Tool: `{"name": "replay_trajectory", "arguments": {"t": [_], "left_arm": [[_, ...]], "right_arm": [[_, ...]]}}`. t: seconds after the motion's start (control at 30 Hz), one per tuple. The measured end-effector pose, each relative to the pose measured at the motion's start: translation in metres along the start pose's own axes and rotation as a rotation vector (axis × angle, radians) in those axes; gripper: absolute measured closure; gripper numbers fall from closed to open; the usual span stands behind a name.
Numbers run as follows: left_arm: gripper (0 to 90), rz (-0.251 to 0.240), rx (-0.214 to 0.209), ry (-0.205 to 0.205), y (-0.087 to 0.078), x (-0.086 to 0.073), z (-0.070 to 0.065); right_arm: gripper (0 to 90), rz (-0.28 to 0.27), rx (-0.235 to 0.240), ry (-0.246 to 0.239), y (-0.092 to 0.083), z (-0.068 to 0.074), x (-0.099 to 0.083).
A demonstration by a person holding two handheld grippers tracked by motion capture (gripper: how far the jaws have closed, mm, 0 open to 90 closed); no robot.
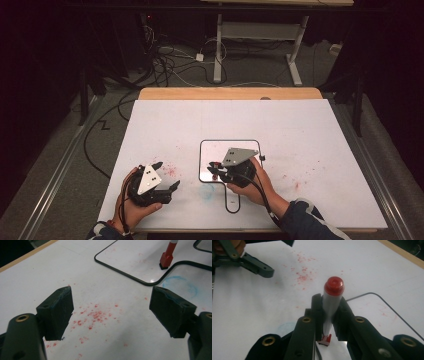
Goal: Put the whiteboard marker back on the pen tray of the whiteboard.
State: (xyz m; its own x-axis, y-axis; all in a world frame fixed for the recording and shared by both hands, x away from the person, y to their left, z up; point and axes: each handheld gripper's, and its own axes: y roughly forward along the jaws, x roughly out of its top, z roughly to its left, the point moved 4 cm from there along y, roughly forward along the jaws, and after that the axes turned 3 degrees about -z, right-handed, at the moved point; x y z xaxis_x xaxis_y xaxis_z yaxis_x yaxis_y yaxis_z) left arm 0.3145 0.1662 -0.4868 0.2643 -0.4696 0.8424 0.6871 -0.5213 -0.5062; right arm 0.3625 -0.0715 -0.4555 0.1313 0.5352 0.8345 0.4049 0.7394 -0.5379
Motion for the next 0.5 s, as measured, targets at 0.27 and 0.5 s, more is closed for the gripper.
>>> {"name": "replay_trajectory", "arguments": {"t": [0.27,0.5], "left_arm": [[18.9,0.008,-0.015,0.003,0.002,0.0,-0.001],[18.9,0.007,-0.026,0.003,0.005,0.0,-0.003]], "right_arm": [[81.2,0.022,-0.067,-0.009,-0.007,-0.008,-0.005],[81.2,0.014,-0.037,-0.012,0.001,-0.001,0.0]]}}
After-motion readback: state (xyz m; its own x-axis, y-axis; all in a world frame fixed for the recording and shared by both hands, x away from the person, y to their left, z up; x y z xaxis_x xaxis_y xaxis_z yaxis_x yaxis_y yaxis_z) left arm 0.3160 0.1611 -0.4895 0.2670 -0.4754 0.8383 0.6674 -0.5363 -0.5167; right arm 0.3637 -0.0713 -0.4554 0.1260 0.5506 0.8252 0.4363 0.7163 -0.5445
